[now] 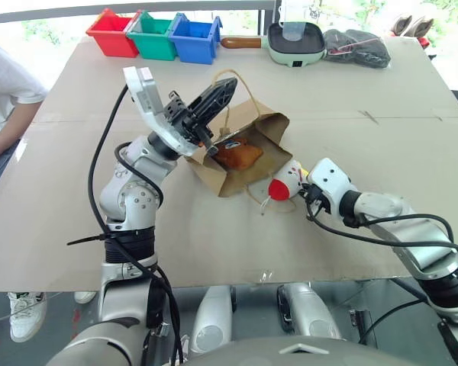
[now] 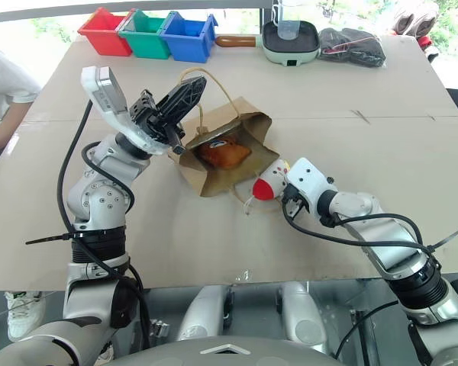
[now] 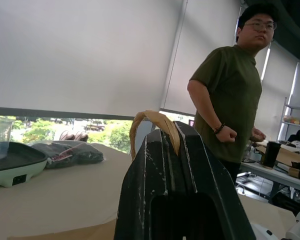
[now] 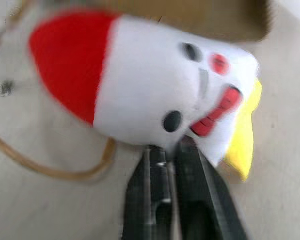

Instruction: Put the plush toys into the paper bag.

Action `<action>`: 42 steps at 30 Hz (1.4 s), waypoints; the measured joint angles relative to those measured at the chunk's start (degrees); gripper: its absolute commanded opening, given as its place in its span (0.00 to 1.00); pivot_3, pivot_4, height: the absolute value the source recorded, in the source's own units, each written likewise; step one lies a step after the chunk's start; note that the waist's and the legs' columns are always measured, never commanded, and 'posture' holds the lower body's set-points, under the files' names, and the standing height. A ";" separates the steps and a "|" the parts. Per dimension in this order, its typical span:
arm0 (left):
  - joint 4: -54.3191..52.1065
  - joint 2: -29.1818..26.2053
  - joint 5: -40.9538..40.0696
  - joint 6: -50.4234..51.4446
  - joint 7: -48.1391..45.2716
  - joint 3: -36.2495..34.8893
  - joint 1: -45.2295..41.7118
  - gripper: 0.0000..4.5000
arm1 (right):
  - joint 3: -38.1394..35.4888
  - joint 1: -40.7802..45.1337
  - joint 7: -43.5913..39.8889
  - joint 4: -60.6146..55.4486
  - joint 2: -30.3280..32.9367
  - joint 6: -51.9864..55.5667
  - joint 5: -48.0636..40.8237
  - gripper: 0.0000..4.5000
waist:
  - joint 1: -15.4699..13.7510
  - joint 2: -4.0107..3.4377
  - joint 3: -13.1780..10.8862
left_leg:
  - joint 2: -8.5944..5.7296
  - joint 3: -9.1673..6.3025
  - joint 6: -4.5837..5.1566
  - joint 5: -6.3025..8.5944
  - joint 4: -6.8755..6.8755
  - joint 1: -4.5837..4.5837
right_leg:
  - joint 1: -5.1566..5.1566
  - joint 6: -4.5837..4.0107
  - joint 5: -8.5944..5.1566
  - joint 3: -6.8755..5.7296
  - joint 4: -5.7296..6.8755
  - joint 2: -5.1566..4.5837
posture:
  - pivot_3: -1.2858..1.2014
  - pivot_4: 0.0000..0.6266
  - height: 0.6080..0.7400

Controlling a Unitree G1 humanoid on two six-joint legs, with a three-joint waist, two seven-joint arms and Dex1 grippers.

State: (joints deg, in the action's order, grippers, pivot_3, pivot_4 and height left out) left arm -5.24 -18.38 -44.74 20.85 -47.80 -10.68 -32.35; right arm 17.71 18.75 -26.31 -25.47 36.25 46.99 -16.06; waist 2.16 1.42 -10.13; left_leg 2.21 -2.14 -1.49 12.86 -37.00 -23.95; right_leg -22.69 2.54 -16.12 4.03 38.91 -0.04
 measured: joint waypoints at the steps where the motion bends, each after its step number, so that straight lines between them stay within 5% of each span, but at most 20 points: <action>1: -0.05 0.05 -0.01 0.03 0.45 -0.02 0.02 0.00 | -1.14 -0.64 -0.51 -0.14 -0.12 -0.45 -0.18 0.00 | -0.02 0.00 0.00 | 0.00 0.01 0.00 0.00 0.00 0.00 | 0.00 0.00 0.00 0.00 0.00 0.00 | 0.52 0.24 1.00; 9: -0.12 0.35 -0.52 1.08 2.03 -0.11 0.08 0.00 | -9.44 -1.90 -4.17 -6.36 0.71 -1.44 -3.80 0.00 | -0.03 0.00 0.00 | 0.00 -0.01 0.00 0.00 -0.01 -0.01 | 0.00 0.00 0.00 -0.02 0.01 0.01 | 0.52 0.24 1.00; 14: -1.32 1.69 -2.07 2.72 3.29 0.09 0.01 0.00 | -7.43 6.30 -4.80 -6.42 -2.90 0.35 -4.49 0.00 | 0.14 -0.01 -0.01 | 0.00 -0.05 0.00 0.00 -0.02 0.02 | 0.01 0.00 0.00 -0.05 0.04 0.02 | 0.52 0.24 1.00; 24: -7.00 2.27 -6.60 6.63 5.70 0.07 1.08 0.00 | 7.93 21.87 -7.03 16.64 -8.42 -10.51 9.55 0.00 | 0.09 -0.01 -0.01 | 0.00 -0.03 -0.01 0.00 -0.07 -0.01 | 0.00 0.00 0.02 -0.04 0.05 -0.02 | 0.52 0.24 1.00; 34: -9.35 1.33 -6.95 7.32 5.56 0.37 5.09 0.00 | 12.08 30.02 -13.67 33.63 -16.92 -26.87 17.00 0.00 | 0.09 -0.03 -0.01 | 0.00 -0.01 -0.01 0.00 -0.08 -0.01 | 0.00 -0.01 0.03 -0.04 0.05 -0.04 | 0.52 0.24 1.00; 42: -9.40 -1.09 -5.90 5.90 5.45 -0.70 7.08 0.00 | 12.56 30.63 -18.25 37.77 -15.12 -31.95 21.44 0.00 | -0.04 -0.04 -0.02 | 0.00 -0.03 -0.01 0.00 -0.08 -0.01 | 0.00 -0.02 0.03 -0.07 0.06 -0.06 | 0.52 0.24 1.00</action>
State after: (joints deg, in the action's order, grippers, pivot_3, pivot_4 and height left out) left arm -14.64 -19.47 -50.64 26.75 -42.34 -11.38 -25.27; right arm 30.27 49.37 -44.56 12.30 21.12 15.04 5.38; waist 2.12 1.38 -10.15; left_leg 2.22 -2.18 -1.50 12.86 -37.08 -23.96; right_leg -22.69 2.52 -16.10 3.96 38.97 -0.10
